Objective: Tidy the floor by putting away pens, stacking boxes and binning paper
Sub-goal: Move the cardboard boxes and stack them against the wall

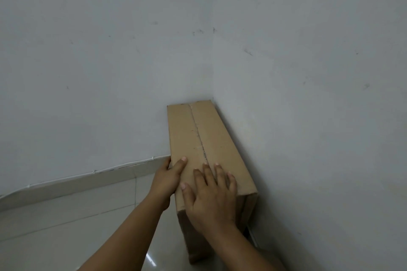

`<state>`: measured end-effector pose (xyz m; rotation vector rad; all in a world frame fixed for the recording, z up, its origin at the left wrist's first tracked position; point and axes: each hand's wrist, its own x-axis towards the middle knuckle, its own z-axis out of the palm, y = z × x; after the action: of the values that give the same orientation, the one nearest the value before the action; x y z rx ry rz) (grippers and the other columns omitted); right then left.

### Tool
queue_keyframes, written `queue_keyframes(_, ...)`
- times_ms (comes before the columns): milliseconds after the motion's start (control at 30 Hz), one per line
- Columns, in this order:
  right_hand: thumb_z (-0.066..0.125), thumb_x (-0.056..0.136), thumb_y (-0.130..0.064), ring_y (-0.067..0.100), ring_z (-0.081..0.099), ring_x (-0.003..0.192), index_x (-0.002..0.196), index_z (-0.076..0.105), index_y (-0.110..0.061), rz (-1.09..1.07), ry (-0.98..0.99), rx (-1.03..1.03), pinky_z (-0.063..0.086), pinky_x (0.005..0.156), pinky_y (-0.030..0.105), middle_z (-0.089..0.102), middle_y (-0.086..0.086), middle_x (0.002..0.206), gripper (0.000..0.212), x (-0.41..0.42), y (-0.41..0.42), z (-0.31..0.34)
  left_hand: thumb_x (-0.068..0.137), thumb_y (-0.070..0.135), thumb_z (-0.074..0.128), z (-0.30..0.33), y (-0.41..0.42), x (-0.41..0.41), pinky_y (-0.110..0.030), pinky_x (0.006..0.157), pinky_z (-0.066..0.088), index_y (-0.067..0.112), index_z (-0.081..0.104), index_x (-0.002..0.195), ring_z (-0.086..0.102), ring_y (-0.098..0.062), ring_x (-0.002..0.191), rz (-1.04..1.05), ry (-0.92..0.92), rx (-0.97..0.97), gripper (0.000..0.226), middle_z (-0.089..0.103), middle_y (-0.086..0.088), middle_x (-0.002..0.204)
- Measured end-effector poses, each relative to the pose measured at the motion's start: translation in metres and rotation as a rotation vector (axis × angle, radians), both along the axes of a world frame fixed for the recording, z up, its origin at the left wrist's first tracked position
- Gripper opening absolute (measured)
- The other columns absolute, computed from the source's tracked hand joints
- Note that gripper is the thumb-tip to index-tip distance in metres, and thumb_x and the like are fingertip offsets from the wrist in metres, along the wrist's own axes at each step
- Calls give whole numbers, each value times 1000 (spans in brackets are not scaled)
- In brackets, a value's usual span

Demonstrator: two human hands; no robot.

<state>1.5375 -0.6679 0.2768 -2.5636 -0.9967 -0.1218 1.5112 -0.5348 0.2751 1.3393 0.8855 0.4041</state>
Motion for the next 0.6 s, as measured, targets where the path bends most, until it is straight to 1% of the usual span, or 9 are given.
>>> queue_keyframes(67,27,94,-65,30,48,131,122,63,-28,9,-15,-15,31,107,54,60,2,135,58,1,-3,2,87,48,61,1,-2,-1,-31,75,54,24,59,118,65,-14,95,39,42,111,39,67,2,111)
queue_keyframes(100,27,93,-67,29,46,133,124,61,-29,29,-22,-20,31,106,54,58,1,137,60,2,-5,4,88,50,58,1,-2,-3,-30,75,52,26,59,117,64,-13,95,60,78,185,37,65,3,111)
queue_keyframes(167,26,91,-69,25,39,136,129,56,-31,81,3,-37,28,106,50,52,-3,142,61,12,-8,11,90,53,53,2,0,-7,-33,80,50,24,61,117,61,-15,97,104,151,339,40,64,4,110)
queue_keyframes(267,32,92,-65,20,40,127,132,53,-30,104,9,-16,30,101,41,52,-8,139,57,33,-8,21,94,51,46,5,8,-13,-30,74,45,22,64,110,60,-14,94,129,252,570,38,67,4,105)
queue_keyframes(333,34,93,-63,21,39,130,137,48,-28,99,19,-45,32,103,41,48,-5,143,58,46,-3,22,95,51,45,7,15,-14,-27,71,42,21,63,113,58,-11,91,105,316,679,39,67,4,108)
queue_keyframes(400,34,94,-62,23,34,136,142,42,-25,103,32,-105,30,108,43,43,-2,148,62,55,1,21,94,53,45,14,17,-11,-26,70,42,21,61,120,59,-12,92,51,393,777,44,67,3,115)
queue_keyframes(500,32,95,-62,23,28,142,147,34,-22,119,93,-169,24,114,42,36,0,154,66,60,4,25,93,53,47,33,11,-10,-26,75,44,22,56,130,62,-17,104,0,472,852,49,64,2,123)
queue_keyframes(600,37,97,-56,24,29,142,148,35,-16,105,134,-168,23,117,41,39,3,153,65,55,5,51,93,47,51,70,2,-13,-27,83,46,20,55,132,60,-18,112,-41,509,869,47,63,2,127)
